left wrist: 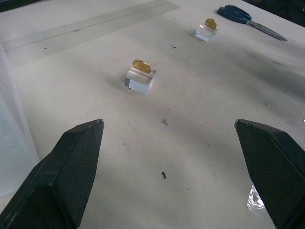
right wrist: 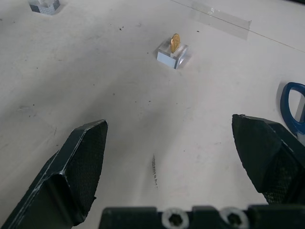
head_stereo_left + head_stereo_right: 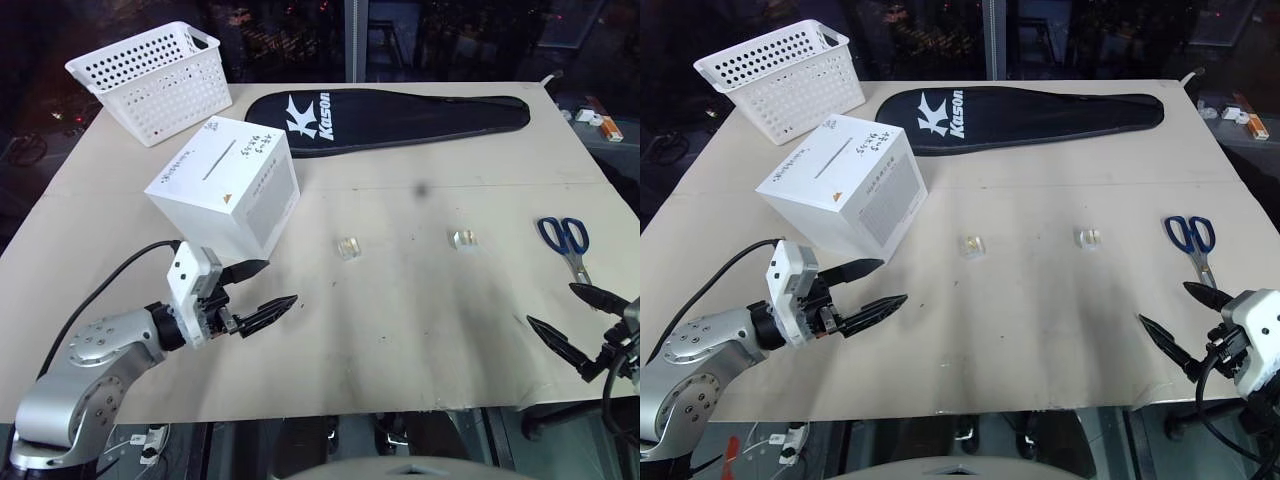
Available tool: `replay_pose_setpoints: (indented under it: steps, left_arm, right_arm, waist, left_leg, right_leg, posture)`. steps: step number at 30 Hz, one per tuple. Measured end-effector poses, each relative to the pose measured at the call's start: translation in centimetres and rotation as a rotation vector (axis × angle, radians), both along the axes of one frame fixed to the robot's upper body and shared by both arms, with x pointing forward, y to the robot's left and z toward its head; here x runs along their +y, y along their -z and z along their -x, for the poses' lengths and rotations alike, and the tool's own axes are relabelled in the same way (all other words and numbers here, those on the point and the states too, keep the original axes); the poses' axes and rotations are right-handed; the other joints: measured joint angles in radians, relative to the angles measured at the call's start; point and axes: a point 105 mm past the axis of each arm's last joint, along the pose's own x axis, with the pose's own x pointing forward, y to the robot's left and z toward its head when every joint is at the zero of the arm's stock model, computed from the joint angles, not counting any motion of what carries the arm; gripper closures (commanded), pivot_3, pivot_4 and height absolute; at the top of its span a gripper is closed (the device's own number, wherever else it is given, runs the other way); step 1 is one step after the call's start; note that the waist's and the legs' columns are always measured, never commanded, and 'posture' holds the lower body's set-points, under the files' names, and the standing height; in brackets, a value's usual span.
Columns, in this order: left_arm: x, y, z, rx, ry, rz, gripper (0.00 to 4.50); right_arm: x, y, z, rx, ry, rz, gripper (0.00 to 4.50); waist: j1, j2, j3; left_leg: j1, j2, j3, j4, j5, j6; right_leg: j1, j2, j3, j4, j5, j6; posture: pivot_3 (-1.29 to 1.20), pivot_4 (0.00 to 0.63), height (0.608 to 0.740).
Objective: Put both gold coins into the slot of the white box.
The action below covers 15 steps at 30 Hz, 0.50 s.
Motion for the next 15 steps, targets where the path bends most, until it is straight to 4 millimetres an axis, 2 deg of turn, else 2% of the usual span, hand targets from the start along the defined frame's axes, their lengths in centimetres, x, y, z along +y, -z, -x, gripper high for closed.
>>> replay_pose_setpoints:
  steps: [1, 3, 5, 7, 8, 9, 10, 12, 15]
  left_arm:
    - [0.0, 0.0, 0.0, 0.000, 0.000, 0.000, 0.02]
    - [-0.4, -0.4, 0.1, 0.011, 0.015, 0.030, 0.02]
    - [-2.2, -2.0, 0.6, -0.032, 0.106, 0.063, 0.02]
    - [-3.8, -3.7, 1.6, -0.083, 0.217, 0.063, 0.02]
    - [-3.8, -3.7, 1.7, -0.080, 0.219, 0.065, 0.02]
    - [-3.7, -3.6, 1.8, -0.071, 0.219, 0.064, 0.00]
    - [-3.8, -3.6, 1.7, -0.068, 0.229, 0.059, 0.00]
    - [-4.5, -3.8, 1.7, -0.081, 0.273, 0.047, 0.00]
    - [-5.2, -3.9, 2.1, -0.086, 0.294, 0.043, 0.00]
  right_arm:
    - [0.0, 0.0, 0.0, 0.000, 0.000, 0.000, 0.00]
    - [0.6, -0.1, -1.5, -0.016, 0.036, -0.006, 0.00]
    - [2.8, -0.8, -4.1, -0.042, 0.066, -0.007, 0.00]
    - [5.1, -1.4, -5.9, -0.035, 0.053, -0.023, 0.00]
    - [5.1, -1.4, -5.9, -0.031, 0.060, -0.023, 0.00]
    - [5.2, -1.1, -6.3, -0.013, 0.076, -0.022, 0.50]
    - [5.6, -1.1, -7.8, -0.012, 0.104, -0.049, 0.73]
    - [6.4, -1.8, -10.1, -0.032, 0.149, -0.083, 1.65]
    - [6.7, -0.9, -11.8, 0.013, 0.209, -0.063, 1.65]
  waist:
    - [0.000, 0.000, 0.000]
    - [-0.004, -0.002, 0.000]
    - [-0.012, -0.002, 0.001]
    - [-0.003, 0.001, 0.000]
    - [0.001, 0.001, 0.000]
    - [0.010, 0.000, 0.000]
    - [0.007, -0.002, 0.000]
    - [-0.004, -0.001, 0.001]
    - [-0.002, -0.001, 0.001]
  left_leg:
    - [0.000, 0.000, 0.000, 0.000, 0.000, 0.000]
    - [0.001, 0.001, 0.000, 0.000, 0.000, 0.000]
    - [0.000, 0.001, 0.000, 0.001, 0.000, 0.000]
    - [0.001, 0.000, 0.000, 0.000, 0.000, 0.000]
    - [0.000, -0.001, -0.001, 0.000, 0.000, 0.000]
    - [0.000, -0.001, -0.001, 0.000, 0.001, 0.001]
    - [0.000, -0.001, -0.001, 0.000, 0.001, 0.001]
    - [0.000, -0.001, 0.000, 0.000, 0.001, 0.001]
    - [0.000, -0.001, 0.000, 0.000, 0.003, -0.002]
  right_leg:
    - [0.000, 0.000, 0.000, 0.000, 0.000, 0.000]
    - [0.000, 0.000, 0.000, 0.000, 0.000, -0.001]
    - [-0.001, 0.000, 0.000, 0.000, -0.001, -0.002]
    - [0.000, 0.000, 0.000, 0.001, 0.000, 0.000]
    - [0.000, 0.000, -0.001, 0.000, 0.001, 0.001]
    - [0.000, 0.001, -0.001, 0.000, 0.000, 0.000]
    - [0.000, 0.002, -0.001, 0.000, 0.000, 0.001]
    - [-0.001, 0.001, 0.001, 0.000, 0.001, 0.001]
    - [-0.001, 0.001, 0.001, 0.000, 0.000, 0.001]
  posture:
    - [0.00, 0.150, 0.738]
    - [0.00, 0.150, 0.738]
    - [0.00, 0.150, 0.738]
    - [0.00, 0.150, 0.738]
    - [0.00, 0.150, 0.738]
    - [0.00, 0.150, 0.738]
    - [0.00, 0.150, 0.738]
    - [0.00, 0.150, 0.738]
    - [0.00, 0.150, 0.738]
